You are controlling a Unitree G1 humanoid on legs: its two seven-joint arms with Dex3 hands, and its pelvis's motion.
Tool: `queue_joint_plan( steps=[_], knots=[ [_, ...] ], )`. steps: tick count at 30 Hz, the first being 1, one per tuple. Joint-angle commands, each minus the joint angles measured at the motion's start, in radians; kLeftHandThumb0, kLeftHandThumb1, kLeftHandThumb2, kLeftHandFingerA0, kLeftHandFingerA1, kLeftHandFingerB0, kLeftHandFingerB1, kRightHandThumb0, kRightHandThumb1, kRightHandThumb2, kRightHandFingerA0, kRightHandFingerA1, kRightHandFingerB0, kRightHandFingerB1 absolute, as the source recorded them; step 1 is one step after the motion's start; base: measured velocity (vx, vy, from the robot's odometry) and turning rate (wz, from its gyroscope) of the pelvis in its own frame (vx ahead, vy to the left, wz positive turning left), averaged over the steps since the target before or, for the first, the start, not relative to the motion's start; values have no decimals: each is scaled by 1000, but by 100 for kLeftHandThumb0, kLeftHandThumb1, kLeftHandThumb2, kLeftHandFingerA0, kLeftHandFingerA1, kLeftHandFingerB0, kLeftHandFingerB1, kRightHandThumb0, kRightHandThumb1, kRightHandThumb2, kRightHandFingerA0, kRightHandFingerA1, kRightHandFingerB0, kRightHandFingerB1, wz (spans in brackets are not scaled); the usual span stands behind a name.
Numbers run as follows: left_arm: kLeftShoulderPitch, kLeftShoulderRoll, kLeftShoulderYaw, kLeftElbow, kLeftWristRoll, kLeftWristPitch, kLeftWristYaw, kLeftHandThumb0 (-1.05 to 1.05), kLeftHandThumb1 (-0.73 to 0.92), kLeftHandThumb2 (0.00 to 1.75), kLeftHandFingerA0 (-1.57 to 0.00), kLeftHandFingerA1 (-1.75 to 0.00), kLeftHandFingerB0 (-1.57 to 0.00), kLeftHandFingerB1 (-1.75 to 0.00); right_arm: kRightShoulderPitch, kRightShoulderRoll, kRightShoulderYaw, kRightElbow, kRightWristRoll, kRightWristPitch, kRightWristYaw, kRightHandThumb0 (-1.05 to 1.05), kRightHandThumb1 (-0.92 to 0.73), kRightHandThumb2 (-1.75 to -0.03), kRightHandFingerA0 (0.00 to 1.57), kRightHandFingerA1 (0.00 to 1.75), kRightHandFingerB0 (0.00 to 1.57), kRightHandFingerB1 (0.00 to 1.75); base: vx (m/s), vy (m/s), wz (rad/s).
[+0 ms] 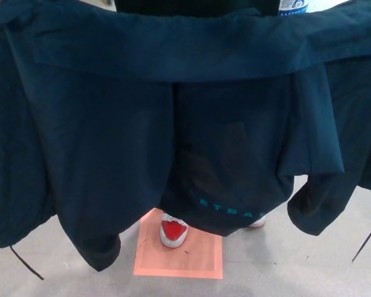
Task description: A person hands a coat to the robot and the robot grabs it with both hands and holds it while the person wears the coat.
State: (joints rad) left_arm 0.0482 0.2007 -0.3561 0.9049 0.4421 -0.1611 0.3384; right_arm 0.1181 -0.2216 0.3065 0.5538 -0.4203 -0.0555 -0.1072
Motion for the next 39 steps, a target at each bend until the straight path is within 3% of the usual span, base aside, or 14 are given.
queue_joint_plan(
  steps=[1,9,10,12,19,20,21,24,26,28,33,34,35,39],
  knots=[
    [75,165,-56,-276,274,-272,462,-28,72,62,-82,-46,-51,-38,161,-136,-52,-309,-99,-347,-221,-2,-79,-63,97,65,60,49,0,0,0],
    [264,288,175,-830,121,-544,244,-35,61,58,-85,-48,-55,-40,331,-179,-246,-696,92,-422,-73,-17,-75,-62,91,61,56,46,0,0,0],
    [312,317,246,-982,95,-577,195,-51,47,82,-78,-63,-47,-51,379,-185,-297,-826,148,-417,-30,-27,-69,-60,82,59,47,43,0,0,0],
    [337,335,323,-1118,82,-598,162,-57,46,82,-80,-62,-54,-52,404,-189,-354,-944,160,-432,-20,-34,-67,-60,74,53,44,40,0,0,0],
    [358,390,534,-1414,-102,-557,10,-68,50,56,-51,-41,-62,-40,365,-173,-538,-1199,169,-409,-35,-63,-64,-61,50,47,32,35,0,0,0],
    [331,419,593,-1454,-158,-548,-18,-74,42,77,-37,-47,-55,-47,333,-188,-590,-1246,216,-390,-19,-64,-52,-93,41,59,20,45,0,0,0],
    [303,444,644,-1485,-203,-518,-42,-77,52,57,-33,-37,-57,-37,291,-209,-639,-1278,224,-369,-11,-72,-72,-62,33,39,34,32,0,0,0],
    [233,504,760,-1534,-307,-450,-93,-80,41,77,-27,-44,-46,-44,197,-277,-755,-1376,284,-243,44,-77,-68,-62,21,42,27,34,0,0,0],
    [189,537,794,-1541,-387,-426,-115,-76,43,55,-32,-37,-52,-36,130,-322,-809,-1384,315,-214,58,-75,-67,-61,32,46,28,32,0,0,0],
    [150,556,810,-1543,-437,-403,-127,-78,38,73,-31,-42,-49,-42,71,-349,-841,-1367,302,-224,48,-76,-67,-61,34,44,28,31,0,0,0],
    [-30,667,877,-1518,-527,-273,-183,-80,35,71,-35,-41,-47,-40,-62,-442,-921,-1368,327,-112,87,-81,-66,-61,31,43,23,31,0,0,0],
    [-69,677,868,-1503,-502,-262,-179,-82,45,56,-37,-39,-47,-36,-78,-459,-930,-1366,321,-94,96,-82,-52,-91,22,52,11,42,0,0,0],
    [-117,693,851,-1480,-499,-248,-187,-81,38,74,-31,-41,-40,-40,-107,-481,-935,-1357,323,-78,107,-84,-67,-62,22,45,15,32,0,0,0],
    [-204,734,821,-1434,-535,-216,-234,-78,36,72,-32,-39,-39,-39,-172,-540,-937,-1341,345,-26,154,-87,-69,-62,16,47,11,32,0,0,0]
  ],
)
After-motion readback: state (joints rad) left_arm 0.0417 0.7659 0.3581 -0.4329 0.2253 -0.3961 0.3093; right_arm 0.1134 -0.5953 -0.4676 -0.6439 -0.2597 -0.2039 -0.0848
